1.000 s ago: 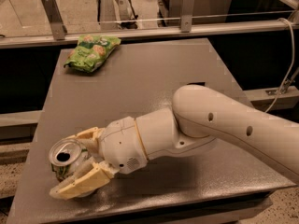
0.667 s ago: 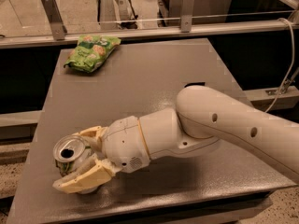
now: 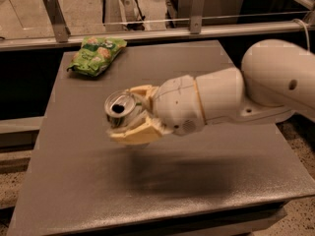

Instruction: Move 7up can near green rice chip bag

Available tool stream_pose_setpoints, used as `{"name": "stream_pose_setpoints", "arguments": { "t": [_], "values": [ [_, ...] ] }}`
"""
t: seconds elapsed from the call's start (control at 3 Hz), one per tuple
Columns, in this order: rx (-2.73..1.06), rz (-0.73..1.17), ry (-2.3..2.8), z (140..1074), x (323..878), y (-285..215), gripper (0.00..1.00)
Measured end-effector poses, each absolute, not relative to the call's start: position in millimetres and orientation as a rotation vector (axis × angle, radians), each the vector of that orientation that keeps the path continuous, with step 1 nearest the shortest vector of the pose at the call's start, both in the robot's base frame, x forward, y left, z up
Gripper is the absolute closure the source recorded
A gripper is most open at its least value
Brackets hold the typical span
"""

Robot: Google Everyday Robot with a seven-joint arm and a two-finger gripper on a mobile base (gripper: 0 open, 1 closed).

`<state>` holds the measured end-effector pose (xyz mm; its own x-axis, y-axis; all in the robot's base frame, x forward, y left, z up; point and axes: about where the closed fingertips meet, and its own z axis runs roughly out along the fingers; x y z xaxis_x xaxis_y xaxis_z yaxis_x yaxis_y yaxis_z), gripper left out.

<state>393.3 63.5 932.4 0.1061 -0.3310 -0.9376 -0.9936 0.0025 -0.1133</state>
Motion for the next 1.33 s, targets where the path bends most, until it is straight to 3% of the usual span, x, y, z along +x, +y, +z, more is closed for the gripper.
{"name": "stream_pose_setpoints", "arguments": {
  "t": [1.33],
  "values": [
    [-1.416, 0.772, 1.361, 949, 422, 35, 1.0]
  ]
}}
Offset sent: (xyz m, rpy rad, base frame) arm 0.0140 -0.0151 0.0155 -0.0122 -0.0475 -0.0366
